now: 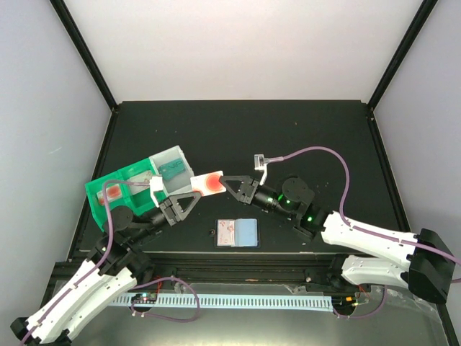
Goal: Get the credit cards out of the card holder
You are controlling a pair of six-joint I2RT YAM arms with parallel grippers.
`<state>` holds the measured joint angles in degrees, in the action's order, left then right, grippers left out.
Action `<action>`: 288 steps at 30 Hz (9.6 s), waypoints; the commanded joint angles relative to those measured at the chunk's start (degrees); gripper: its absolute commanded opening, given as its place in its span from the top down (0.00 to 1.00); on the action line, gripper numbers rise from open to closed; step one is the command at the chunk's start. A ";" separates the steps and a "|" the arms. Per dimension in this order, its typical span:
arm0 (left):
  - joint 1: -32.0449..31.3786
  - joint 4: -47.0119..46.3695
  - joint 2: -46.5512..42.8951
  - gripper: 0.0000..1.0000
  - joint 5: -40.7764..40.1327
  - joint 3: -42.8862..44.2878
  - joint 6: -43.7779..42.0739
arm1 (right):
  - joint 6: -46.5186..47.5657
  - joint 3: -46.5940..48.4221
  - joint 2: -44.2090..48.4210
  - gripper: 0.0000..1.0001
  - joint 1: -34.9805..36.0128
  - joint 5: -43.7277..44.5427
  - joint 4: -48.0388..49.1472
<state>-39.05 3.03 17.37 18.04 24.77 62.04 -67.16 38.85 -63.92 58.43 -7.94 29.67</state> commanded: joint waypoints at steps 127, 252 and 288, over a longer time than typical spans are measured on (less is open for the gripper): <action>73.99 38.16 65.91 0.94 -3.73 34.66 -55.31 | 15.03 -5.53 33.19 0.00 0.01 10.66 -39.18; 1.94 -4.27 53.46 0.89 12.32 -7.73 -23.74 | 17.23 -10.99 -7.67 0.77 0.12 1.58 -27.88; 1.78 -14.53 59.05 0.92 18.11 -7.73 -21.03 | 16.32 -9.32 -20.08 0.81 2.10 2.75 -24.57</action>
<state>-36.88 -7.94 74.43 35.40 17.08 41.50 -50.26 30.37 -84.05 60.14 -7.35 4.54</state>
